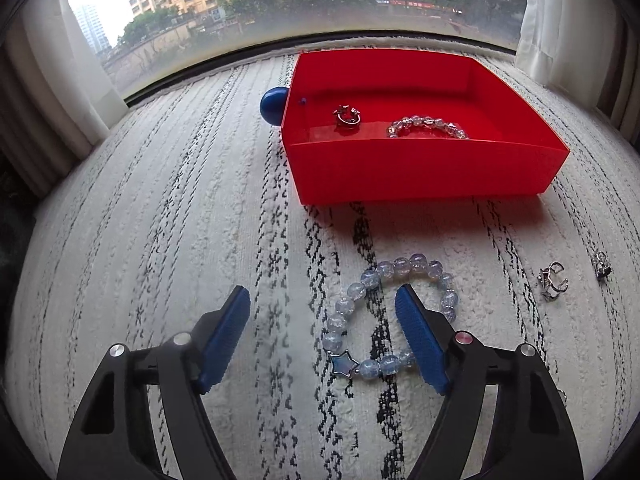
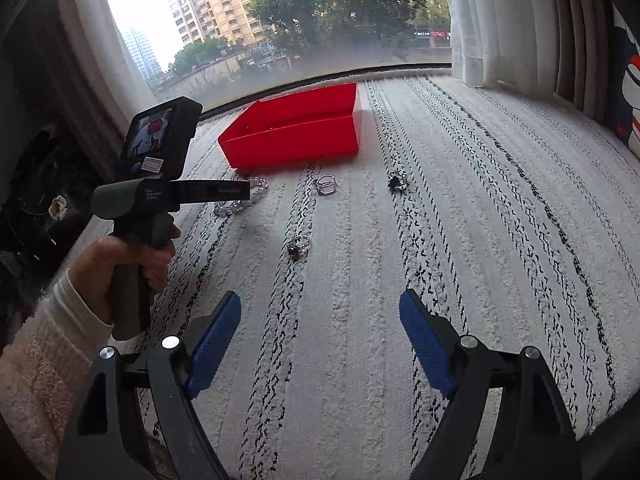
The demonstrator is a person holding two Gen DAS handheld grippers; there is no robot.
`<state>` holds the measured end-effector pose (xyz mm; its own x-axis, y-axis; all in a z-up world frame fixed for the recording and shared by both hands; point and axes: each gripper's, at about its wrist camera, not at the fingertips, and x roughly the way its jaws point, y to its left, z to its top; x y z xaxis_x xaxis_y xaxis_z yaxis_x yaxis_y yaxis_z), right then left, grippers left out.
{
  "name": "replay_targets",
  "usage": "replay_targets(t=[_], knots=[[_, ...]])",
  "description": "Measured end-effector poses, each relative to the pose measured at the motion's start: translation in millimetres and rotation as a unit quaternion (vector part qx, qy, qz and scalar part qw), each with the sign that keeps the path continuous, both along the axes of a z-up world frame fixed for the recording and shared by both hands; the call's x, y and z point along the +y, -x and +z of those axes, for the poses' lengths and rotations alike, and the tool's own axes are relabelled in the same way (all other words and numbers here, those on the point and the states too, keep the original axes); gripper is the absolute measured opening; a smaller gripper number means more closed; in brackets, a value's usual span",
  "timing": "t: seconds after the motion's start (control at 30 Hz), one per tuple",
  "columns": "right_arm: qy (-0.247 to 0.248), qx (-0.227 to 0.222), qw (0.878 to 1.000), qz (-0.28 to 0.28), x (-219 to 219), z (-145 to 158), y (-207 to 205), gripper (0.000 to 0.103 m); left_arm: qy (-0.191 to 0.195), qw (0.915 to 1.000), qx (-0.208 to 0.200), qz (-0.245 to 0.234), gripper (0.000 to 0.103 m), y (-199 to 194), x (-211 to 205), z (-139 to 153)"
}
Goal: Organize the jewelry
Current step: 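Grasp the clear beaded bracelet on the cushion with the left tool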
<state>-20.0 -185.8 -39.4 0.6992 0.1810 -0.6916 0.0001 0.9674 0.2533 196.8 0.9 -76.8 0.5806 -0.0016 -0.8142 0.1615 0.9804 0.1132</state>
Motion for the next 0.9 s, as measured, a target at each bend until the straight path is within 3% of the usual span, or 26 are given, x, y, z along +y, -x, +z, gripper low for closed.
replay_targets(t=[0.1,0.17,0.27,0.47,0.57,0.9], knots=[[-0.001,0.000,1.000,-0.002,-1,0,1,0.080,0.008,1.0000,0.000,-0.006,0.064,2,-1,0],[-0.001,0.002,1.000,-0.002,-1,-1,1,0.080,0.020,0.9997,0.003,-0.015,0.048,4,-3,0],[-0.001,0.003,1.000,-0.001,-1,-1,2,0.080,0.018,0.9994,-0.001,-0.028,0.033,9,-11,0],[0.000,0.004,1.000,0.000,0,-2,2,0.080,0.029,0.9987,0.001,-0.042,0.014,14,-14,1],[0.000,0.005,1.000,0.001,0,-2,1,0.080,0.032,0.9984,0.003,-0.046,0.010,15,-15,1],[0.002,0.006,1.000,0.000,0,-3,0,0.080,0.034,0.9983,0.007,-0.047,0.009,18,-15,3]])
